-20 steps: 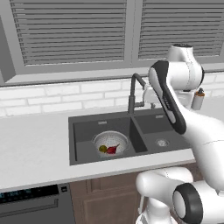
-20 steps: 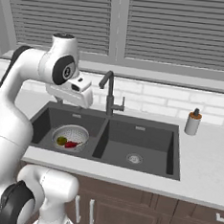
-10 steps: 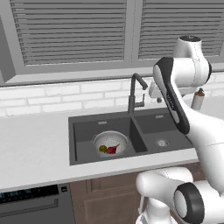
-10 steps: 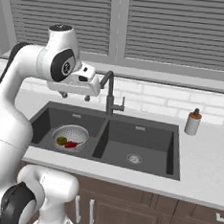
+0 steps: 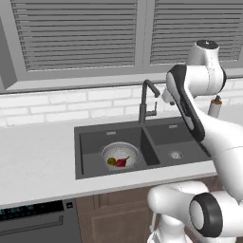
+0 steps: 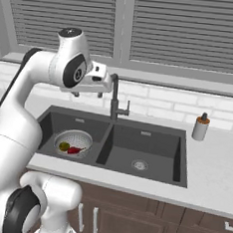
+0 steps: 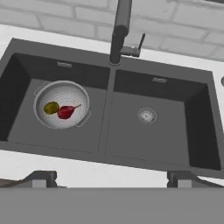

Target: Put the colander in the sink, put the pear, kiwi in the colander, and turn on the sink faucet and pour water over the colander.

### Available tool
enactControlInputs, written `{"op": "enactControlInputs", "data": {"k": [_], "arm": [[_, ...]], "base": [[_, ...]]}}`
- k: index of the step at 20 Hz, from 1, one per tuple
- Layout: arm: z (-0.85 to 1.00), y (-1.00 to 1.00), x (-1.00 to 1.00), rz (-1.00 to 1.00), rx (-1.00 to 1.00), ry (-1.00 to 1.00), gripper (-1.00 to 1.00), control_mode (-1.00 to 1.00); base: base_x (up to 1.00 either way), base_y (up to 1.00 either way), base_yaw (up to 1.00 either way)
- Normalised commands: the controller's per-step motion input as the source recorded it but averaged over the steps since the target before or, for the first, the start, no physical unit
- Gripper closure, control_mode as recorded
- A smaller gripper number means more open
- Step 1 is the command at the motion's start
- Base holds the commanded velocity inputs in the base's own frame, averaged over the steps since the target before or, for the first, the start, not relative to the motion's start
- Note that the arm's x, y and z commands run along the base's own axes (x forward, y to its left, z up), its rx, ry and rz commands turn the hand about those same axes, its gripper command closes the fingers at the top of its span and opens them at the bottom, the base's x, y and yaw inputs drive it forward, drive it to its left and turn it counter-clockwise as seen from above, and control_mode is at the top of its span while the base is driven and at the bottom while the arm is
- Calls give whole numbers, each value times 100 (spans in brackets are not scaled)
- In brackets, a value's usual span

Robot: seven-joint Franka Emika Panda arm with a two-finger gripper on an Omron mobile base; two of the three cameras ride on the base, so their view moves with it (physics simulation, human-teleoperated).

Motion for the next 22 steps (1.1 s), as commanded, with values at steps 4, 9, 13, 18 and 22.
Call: {"op": "enactControlInputs", "data": {"k": [4, 9, 13, 18, 22], "arm": [[2, 4, 50, 0, 10, -5, -100, -100], [0, 4, 60, 0, 2, 0, -100, -100], [-5, 0, 66, 0, 3, 4, -100, -100], [-1, -12, 51, 0, 7, 10, -100, -100], [-13, 0, 46, 0, 5, 9, -100, -100]], "base": [[0, 0, 0], [0, 0, 0], [0, 0, 0], [0, 0, 0], [0, 0, 0]]}}
